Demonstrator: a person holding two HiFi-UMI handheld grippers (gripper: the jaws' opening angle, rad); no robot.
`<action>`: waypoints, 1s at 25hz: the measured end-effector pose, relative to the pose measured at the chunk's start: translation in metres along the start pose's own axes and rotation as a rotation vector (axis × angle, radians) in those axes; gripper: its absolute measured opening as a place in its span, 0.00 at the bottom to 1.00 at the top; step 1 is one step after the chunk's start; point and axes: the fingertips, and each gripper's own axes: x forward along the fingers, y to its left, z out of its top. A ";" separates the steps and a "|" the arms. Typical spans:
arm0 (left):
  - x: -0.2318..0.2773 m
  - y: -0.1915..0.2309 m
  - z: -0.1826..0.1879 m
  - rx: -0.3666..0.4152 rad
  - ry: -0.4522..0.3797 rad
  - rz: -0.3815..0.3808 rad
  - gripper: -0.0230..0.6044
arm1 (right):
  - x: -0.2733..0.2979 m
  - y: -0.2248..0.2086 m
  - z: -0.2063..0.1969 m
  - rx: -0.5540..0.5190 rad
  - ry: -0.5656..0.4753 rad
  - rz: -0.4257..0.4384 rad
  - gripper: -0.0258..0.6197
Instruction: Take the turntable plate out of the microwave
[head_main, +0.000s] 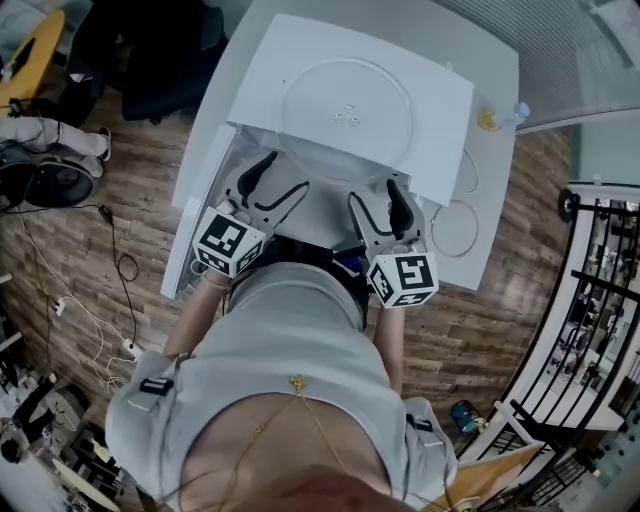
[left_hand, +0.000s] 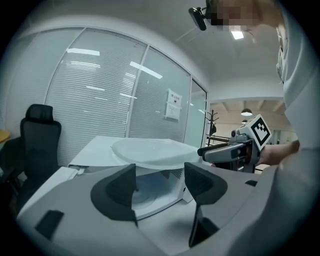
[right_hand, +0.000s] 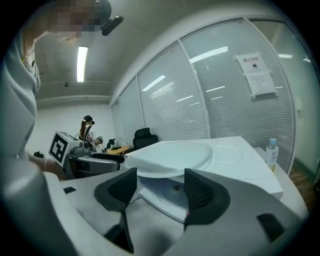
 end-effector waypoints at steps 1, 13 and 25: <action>0.001 0.000 0.001 0.009 0.000 0.002 0.52 | 0.001 0.001 0.000 -0.016 0.003 -0.004 0.47; 0.014 -0.003 0.003 0.042 0.006 -0.023 0.53 | 0.012 -0.008 0.003 -0.052 0.022 -0.045 0.47; 0.038 0.013 0.009 0.027 0.012 -0.018 0.53 | 0.036 -0.026 0.013 -0.073 0.058 -0.106 0.47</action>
